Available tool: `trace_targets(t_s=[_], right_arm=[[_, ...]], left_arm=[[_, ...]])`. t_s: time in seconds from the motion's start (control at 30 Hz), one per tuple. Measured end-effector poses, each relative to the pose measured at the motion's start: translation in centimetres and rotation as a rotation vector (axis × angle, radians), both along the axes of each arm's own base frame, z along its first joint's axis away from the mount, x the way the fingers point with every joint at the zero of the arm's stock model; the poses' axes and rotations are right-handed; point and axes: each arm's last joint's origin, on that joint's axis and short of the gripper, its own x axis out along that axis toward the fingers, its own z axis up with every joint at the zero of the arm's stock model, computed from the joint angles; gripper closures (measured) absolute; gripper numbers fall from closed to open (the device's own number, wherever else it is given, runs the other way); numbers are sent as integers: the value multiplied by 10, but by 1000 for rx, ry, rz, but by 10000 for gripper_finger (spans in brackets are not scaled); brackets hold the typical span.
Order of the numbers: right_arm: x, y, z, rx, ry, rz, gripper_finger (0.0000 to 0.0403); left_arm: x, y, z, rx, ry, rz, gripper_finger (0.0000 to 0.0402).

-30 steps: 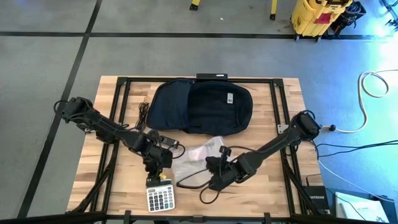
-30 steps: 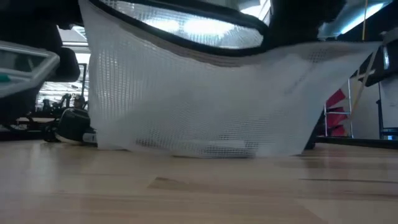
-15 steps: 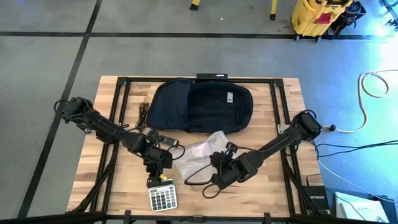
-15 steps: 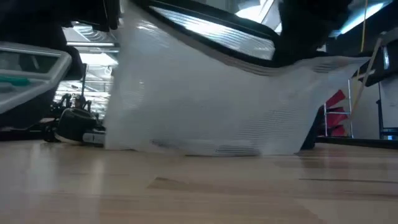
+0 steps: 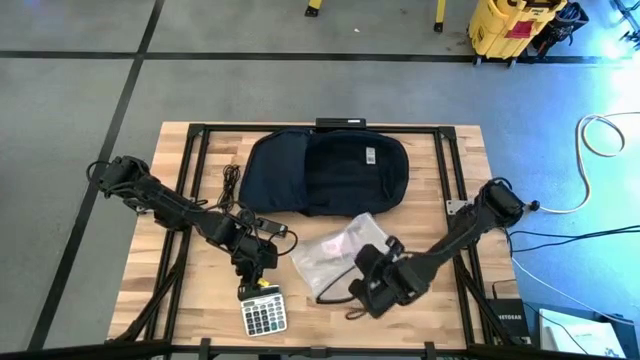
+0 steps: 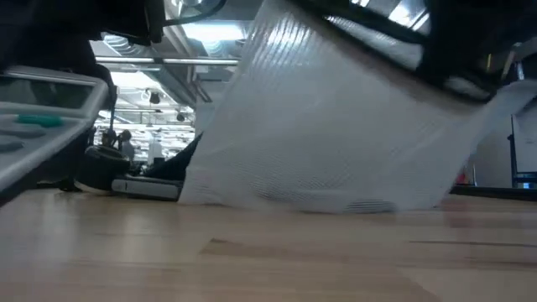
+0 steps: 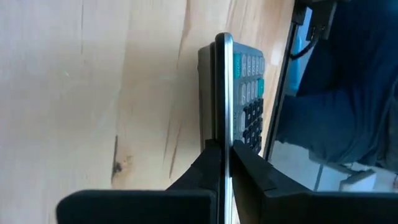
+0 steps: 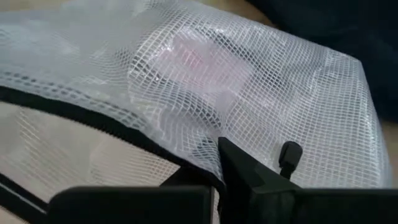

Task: Unpack backpack
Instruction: Put the gray calculator into the transparent zip bag

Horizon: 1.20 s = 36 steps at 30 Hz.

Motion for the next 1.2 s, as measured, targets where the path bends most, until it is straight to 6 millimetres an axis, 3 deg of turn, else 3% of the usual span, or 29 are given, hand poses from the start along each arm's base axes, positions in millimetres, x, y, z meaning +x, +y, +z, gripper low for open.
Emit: trace_targets(t_s=[0.3, 0.7, 0.93, 1.2], right_arm=[[-17, 18, 0, 74, -92, -153, 403], [-33, 18, 1, 45, -242, -411, 403], [-51, 28, -4, 36, -246, -490, 403], [-47, 30, -5, 64, -232, -506, 403]], left_arm=[[0, 5, 5, 110, -47, 161, 398], [-15, 21, 38, 184, -172, 377, 398], [-16, 27, 34, 200, -172, 418, 398], [-15, 29, 31, 204, -191, 409, 401]])
